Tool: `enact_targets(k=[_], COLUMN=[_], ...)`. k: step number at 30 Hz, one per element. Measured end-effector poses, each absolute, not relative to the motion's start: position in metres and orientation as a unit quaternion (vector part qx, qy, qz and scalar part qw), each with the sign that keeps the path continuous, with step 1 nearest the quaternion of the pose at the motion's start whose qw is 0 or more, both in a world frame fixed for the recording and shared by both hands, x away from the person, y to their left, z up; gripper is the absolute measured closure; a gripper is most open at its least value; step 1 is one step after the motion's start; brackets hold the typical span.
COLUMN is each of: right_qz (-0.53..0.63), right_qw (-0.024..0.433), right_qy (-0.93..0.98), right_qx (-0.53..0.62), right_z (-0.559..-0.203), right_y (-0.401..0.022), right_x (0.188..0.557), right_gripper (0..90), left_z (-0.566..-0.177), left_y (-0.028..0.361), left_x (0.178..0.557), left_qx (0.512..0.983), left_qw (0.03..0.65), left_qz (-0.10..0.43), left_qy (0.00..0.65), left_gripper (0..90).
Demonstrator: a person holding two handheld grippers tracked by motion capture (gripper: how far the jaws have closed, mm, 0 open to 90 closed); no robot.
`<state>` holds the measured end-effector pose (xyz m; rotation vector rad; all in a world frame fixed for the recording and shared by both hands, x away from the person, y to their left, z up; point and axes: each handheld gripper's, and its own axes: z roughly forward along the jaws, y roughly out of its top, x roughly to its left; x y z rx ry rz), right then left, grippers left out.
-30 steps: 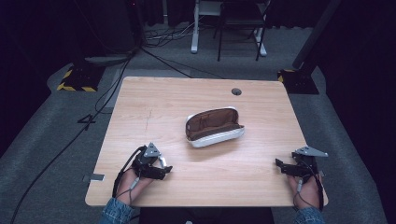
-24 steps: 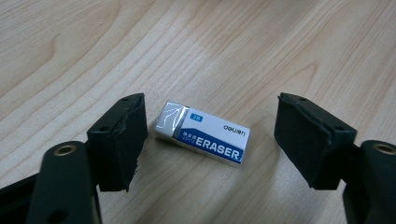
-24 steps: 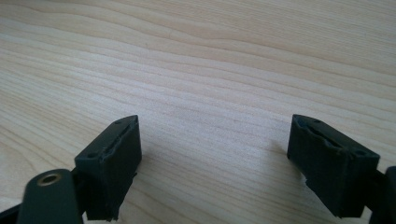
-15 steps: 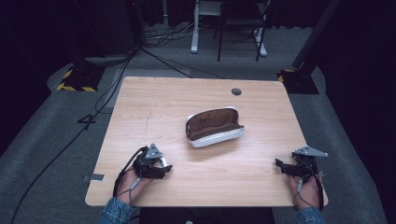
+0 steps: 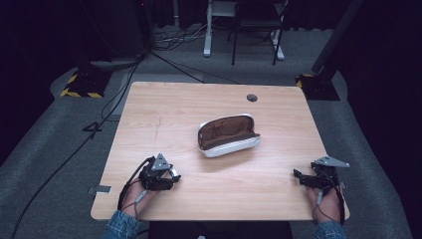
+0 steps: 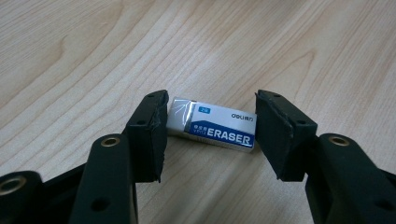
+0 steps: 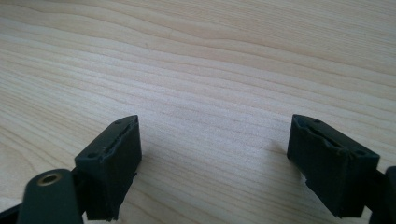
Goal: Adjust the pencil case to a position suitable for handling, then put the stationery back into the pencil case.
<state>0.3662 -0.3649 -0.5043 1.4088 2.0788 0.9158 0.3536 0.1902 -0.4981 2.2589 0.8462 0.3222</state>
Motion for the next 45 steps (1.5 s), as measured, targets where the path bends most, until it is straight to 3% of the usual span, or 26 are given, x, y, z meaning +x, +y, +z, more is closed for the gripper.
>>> enact_targets(k=[19,45], right_qz=[0.333,0.333], right_qw=[0.233,0.233], right_qy=[0.756,0.756], right_qx=[0.514,0.513], right_z=[-0.504,-0.504], right_y=[-0.365,-0.365], right_x=[0.366,0.366], right_gripper=[18.1,19.2], left_z=[-0.469,-0.423], left_y=[0.198,0.216], left_x=[0.35,0.357], left_qx=[0.865,0.837], left_qw=[0.349,0.4], left_qz=[0.118,0.123], left_qy=[0.34,0.353], left_gripper=[46.1,46.0])
